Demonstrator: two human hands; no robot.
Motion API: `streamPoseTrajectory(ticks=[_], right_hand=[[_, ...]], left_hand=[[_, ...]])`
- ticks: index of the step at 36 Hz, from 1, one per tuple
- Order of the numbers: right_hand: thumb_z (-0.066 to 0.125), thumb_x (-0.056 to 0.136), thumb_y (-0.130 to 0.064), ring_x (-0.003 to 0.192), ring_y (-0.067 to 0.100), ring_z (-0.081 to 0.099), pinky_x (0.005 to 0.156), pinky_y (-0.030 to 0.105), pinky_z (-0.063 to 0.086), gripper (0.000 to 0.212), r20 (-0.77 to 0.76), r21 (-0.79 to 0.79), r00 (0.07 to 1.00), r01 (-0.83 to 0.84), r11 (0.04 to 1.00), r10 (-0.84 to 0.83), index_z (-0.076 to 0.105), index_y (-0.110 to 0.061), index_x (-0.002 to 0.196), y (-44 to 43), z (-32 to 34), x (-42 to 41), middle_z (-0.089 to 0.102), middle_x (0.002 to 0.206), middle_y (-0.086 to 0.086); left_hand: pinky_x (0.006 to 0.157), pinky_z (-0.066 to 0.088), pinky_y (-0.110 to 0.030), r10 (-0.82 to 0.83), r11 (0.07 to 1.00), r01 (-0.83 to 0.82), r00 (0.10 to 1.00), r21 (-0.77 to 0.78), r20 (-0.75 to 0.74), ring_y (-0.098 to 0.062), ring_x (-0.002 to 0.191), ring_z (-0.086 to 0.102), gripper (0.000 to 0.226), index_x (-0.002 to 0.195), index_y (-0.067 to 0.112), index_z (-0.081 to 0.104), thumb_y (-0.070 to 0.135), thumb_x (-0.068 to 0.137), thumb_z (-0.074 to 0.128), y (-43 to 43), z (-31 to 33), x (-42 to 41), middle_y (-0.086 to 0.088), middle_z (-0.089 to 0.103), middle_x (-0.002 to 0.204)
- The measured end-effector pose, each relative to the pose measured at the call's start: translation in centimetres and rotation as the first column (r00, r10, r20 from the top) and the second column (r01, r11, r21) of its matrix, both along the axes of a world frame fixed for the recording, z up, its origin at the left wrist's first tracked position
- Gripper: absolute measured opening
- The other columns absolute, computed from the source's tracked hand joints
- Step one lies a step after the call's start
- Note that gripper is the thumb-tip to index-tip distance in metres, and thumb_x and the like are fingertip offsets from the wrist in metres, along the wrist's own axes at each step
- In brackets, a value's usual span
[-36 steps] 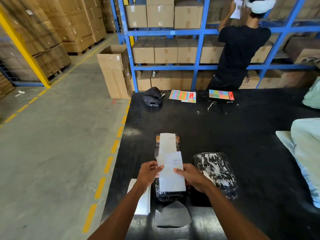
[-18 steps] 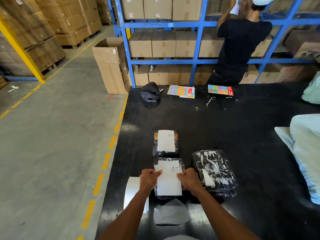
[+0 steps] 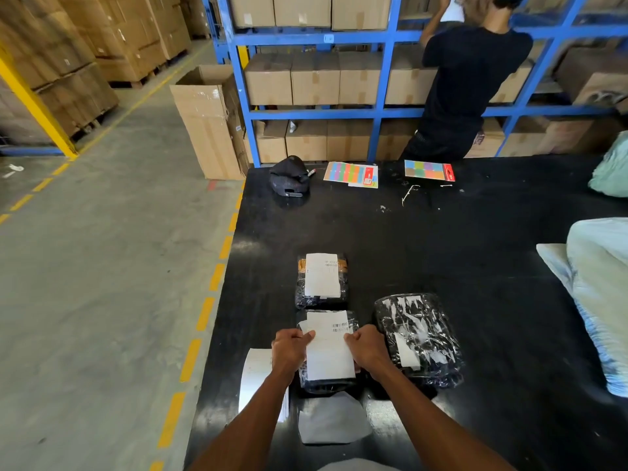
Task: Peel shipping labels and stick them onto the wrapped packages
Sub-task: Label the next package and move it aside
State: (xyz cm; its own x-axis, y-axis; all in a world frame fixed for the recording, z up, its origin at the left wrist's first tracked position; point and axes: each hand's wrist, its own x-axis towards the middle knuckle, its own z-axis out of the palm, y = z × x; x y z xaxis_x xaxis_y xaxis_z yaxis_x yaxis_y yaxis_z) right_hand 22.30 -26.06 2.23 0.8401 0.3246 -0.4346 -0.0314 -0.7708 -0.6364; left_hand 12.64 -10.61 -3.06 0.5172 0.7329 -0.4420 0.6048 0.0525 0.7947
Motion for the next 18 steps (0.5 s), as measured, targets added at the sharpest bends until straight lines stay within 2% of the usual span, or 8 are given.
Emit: streamPoseTrajectory(ticks=[4,8,11,13,15,18], right_hand=[[0.067,0.093,-0.022,0.046,0.009,0.04,0.06,0.026,0.037,0.051,0.004,-0.01,1.0,0.0,1.0,0.0,0.041,-0.016,0.05,0.2,0.2,-0.1,0.043,0.047,-0.006],[0.067,0.093,-0.023,0.05,0.016,0.045,0.06,0.026,0.036,0.05,0.003,-0.038,1.0,0.008,0.999,-0.008,0.042,-0.015,0.05,0.4,0.2,0.0,0.043,0.048,-0.006],[0.065,0.092,-0.023,0.059,0.022,0.053,0.06,0.026,0.038,0.046,0.0,-0.066,1.0,0.025,0.998,-0.025,0.045,-0.012,0.052,0.5,0.3,-0.1,0.048,0.051,-0.002],[0.063,0.09,-0.022,0.063,0.024,0.059,0.061,0.027,0.041,0.038,-0.016,-0.086,0.999,0.037,0.996,-0.039,0.051,-0.009,0.056,0.6,0.4,-0.1,0.058,0.059,0.004],[0.062,0.089,-0.024,0.075,0.029,0.068,0.064,0.028,0.045,0.031,-0.034,-0.093,0.999,0.037,0.995,-0.04,0.056,-0.009,0.063,0.7,0.6,-0.1,0.066,0.072,0.01],[0.06,0.091,-0.028,0.096,0.034,0.071,0.074,0.03,0.05,0.026,-0.03,-0.134,0.999,0.007,0.991,-0.011,0.067,-0.004,0.088,1.0,1.1,-0.1,0.074,0.098,0.017]], left_hand=[[0.062,0.061,-0.042,0.011,1.0,-0.011,1.0,-0.008,-0.006,-0.019,0.053,0.06,0.039,0.056,0.014,0.059,0.034,0.082,0.081,0.0,-0.3,0.2,-0.008,0.068,0.061],[0.053,0.053,-0.029,0.011,1.0,-0.011,1.0,-0.005,0.0,-0.015,0.047,0.055,0.038,0.057,0.014,0.06,0.034,0.081,0.082,0.0,-0.2,0.4,-0.003,0.062,0.058],[0.048,0.049,-0.021,0.02,1.0,-0.02,0.999,-0.012,-0.029,-0.012,0.044,0.056,0.035,0.066,0.011,0.064,0.037,0.079,0.082,0.1,-0.4,0.4,-0.003,0.062,0.062],[0.049,0.049,-0.021,0.035,0.999,-0.036,0.999,-0.016,-0.041,-0.01,0.043,0.056,0.037,0.072,0.008,0.067,0.041,0.075,0.084,0.2,-0.8,0.4,-0.003,0.062,0.064],[0.051,0.051,-0.023,0.034,0.999,-0.034,0.998,-0.017,-0.044,-0.01,0.041,0.055,0.036,0.069,0.009,0.066,0.039,0.075,0.085,0.3,-0.9,0.6,-0.001,0.061,0.06],[0.054,0.05,-0.026,0.03,0.999,-0.03,0.999,-0.013,-0.041,-0.012,0.043,0.053,0.036,0.06,0.013,0.061,0.035,0.075,0.086,0.4,-1.0,0.7,0.001,0.057,0.054]])
